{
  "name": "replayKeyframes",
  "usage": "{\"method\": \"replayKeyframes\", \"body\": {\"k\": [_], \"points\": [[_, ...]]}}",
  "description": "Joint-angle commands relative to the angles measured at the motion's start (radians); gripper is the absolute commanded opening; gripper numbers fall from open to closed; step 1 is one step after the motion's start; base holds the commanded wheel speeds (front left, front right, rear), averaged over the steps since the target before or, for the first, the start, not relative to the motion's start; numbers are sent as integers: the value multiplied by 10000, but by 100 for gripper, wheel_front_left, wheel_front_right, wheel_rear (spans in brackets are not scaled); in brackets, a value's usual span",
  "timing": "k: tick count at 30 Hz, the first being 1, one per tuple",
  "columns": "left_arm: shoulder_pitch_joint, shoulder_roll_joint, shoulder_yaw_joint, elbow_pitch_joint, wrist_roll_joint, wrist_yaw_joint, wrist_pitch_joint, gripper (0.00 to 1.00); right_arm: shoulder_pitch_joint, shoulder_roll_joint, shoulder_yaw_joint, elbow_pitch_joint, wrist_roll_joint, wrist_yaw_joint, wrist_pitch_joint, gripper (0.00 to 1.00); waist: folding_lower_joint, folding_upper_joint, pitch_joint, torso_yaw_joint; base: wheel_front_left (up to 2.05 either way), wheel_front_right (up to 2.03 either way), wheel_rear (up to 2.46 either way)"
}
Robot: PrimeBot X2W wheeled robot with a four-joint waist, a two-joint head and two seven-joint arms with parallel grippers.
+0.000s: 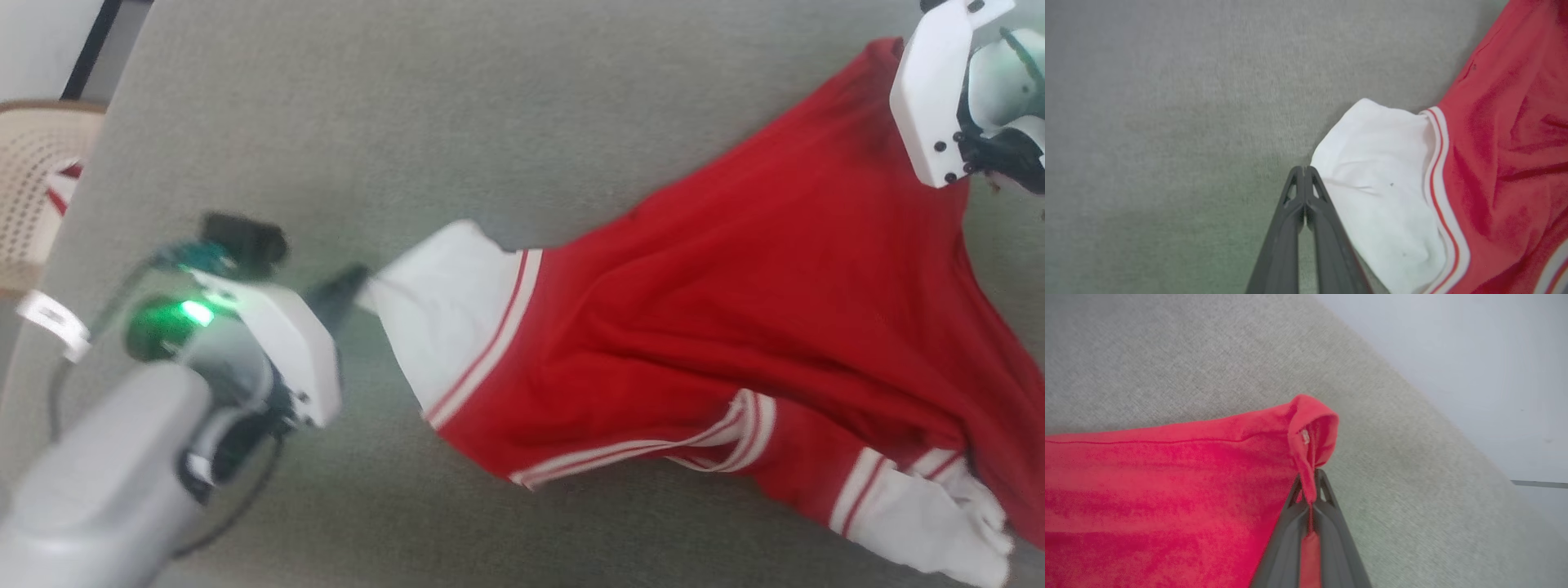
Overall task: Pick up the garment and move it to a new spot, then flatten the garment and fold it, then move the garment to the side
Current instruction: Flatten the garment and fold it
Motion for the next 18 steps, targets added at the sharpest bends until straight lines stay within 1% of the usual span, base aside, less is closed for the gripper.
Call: {"method": "replayKeyframes", "body": {"k": [1, 4, 8, 14, 18], "points": [[-275, 252, 174, -164, -65, 137, 202, 0, -114, -85, 49, -115, 77, -21, -221, 0, 0, 0, -321, -337, 0, 0, 0], [-708, 695, 456, -486, -88, 409, 647, 0, -236, -191, 40, -332, 181, -21, -576, 0, 0, 0, -620, -646, 0, 0, 0], [-1405, 1239, 719, -797, -1, 590, 1248, 0, -343, -354, -20, -624, 305, -21, -1017, 0, 0, 0, -1025, -1009, 0, 0, 0], [-2627, 1772, 906, -919, 170, 520, 2086, 0, -405, -511, -278, -1129, 240, -21, -1561, 0, 0, 0, -1622, -1501, 0, 0, 0], [-3496, 1913, 943, -808, 385, 395, 2514, 0, -517, -570, -521, -1474, 127, -21, -1768, 0, 0, 0, -1929, -1744, 0, 0, 0]]}}
